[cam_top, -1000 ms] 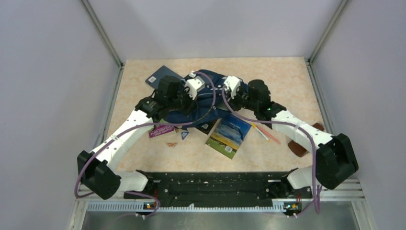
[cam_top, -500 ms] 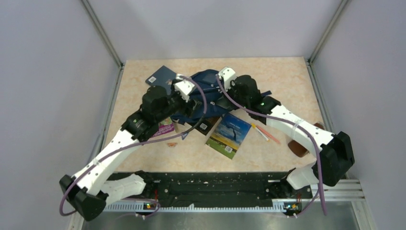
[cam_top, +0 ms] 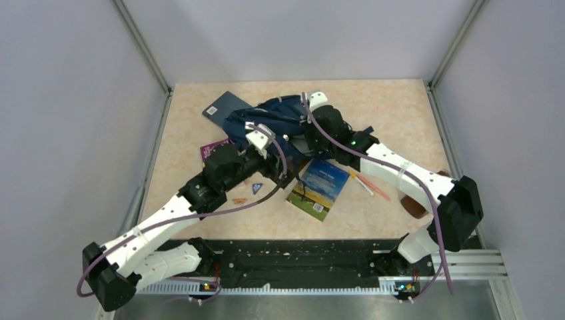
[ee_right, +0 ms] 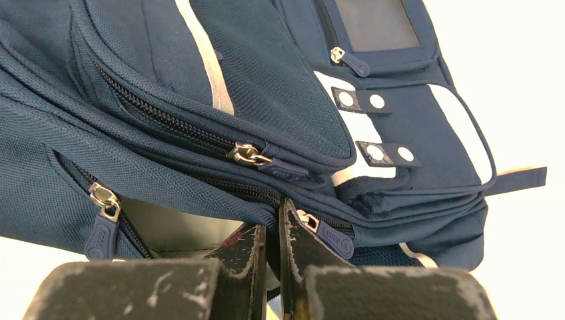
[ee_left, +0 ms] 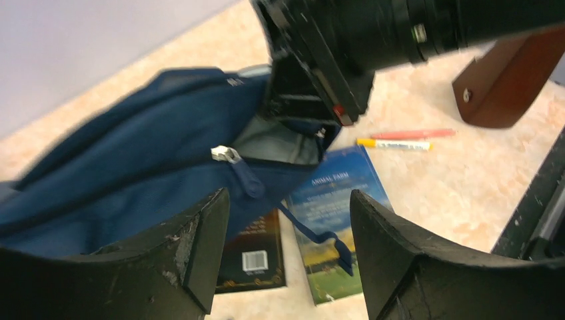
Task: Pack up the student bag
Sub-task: Zip the student bag at the center of the board.
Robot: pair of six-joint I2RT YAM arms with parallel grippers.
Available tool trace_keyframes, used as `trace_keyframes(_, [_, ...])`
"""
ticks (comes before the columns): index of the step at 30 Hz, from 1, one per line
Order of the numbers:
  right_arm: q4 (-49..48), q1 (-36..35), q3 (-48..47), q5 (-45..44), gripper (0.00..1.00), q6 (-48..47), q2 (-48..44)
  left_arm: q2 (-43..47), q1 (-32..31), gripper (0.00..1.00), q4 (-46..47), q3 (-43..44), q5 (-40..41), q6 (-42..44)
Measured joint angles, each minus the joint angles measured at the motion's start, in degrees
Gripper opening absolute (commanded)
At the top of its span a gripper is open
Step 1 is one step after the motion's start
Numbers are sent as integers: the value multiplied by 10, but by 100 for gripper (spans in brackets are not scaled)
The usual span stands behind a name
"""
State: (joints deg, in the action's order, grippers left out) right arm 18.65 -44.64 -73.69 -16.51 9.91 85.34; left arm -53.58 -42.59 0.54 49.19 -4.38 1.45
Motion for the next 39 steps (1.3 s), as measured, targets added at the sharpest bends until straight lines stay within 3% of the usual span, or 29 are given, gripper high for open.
trace_keyframes(8, [11,-10,-7,-1,0,31,15,-34,-61,71,41,-40,71,-11])
trace_keyframes(13, [11,-10,-7,1,0,39,16,-64,-63,61,54,-40,142,7])
trace_keyframes(27, [10,-10,-7,12,0,47,16,-110,-65,59,56,-40,228,58])
trace_keyframes(37, [4,-11,-2,14,0,49,15,-134,-66,22,73,-35,282,62])
trace_keyframes(39, [-2,-11,3,16,0,51,14,-138,-66,10,72,-32,285,59])
